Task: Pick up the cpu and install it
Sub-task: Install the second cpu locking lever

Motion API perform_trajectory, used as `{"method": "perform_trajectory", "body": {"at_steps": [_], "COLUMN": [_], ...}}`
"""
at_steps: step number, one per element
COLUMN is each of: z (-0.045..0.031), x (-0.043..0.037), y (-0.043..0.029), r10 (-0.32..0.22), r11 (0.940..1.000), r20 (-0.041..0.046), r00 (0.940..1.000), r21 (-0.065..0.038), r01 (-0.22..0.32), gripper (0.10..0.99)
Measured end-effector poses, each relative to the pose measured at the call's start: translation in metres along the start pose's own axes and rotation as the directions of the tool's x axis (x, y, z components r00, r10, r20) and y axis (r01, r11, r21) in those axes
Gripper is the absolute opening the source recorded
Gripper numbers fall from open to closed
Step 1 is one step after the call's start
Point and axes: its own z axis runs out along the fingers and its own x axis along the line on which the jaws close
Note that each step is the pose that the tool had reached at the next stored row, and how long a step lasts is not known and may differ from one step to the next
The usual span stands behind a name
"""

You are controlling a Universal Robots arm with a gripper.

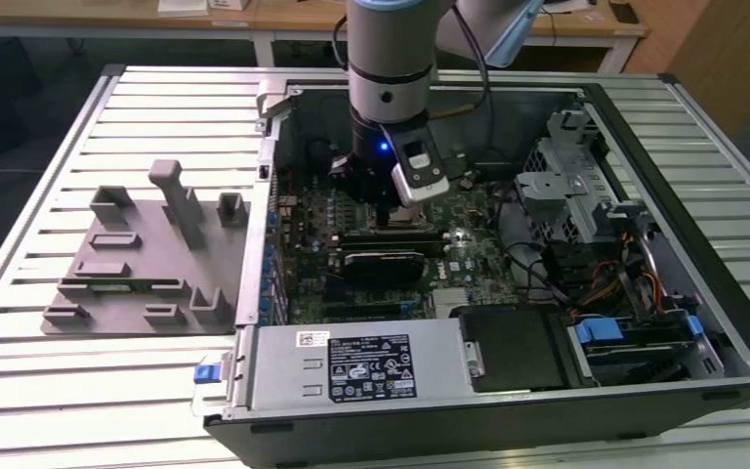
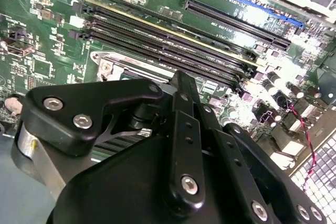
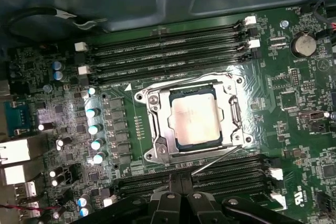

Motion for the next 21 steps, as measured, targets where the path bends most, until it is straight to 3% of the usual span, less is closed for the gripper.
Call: {"method": "perform_trajectory", "body": {"at_steps": [14, 21], "z": [0.0031, 0.0036], "x": [0.0034, 0.0034], "y": [-0.0124, -0.0126], "r10": [-0.002, -0.002], "r11": [0.9960, 0.9959], "r20": [-0.0158, -0.0160], "r00": [0.9999, 0.9999], "r21": [-0.089, -0.091], "r01": [0.000, 0.000], "gripper": [0.106, 0.106]}}
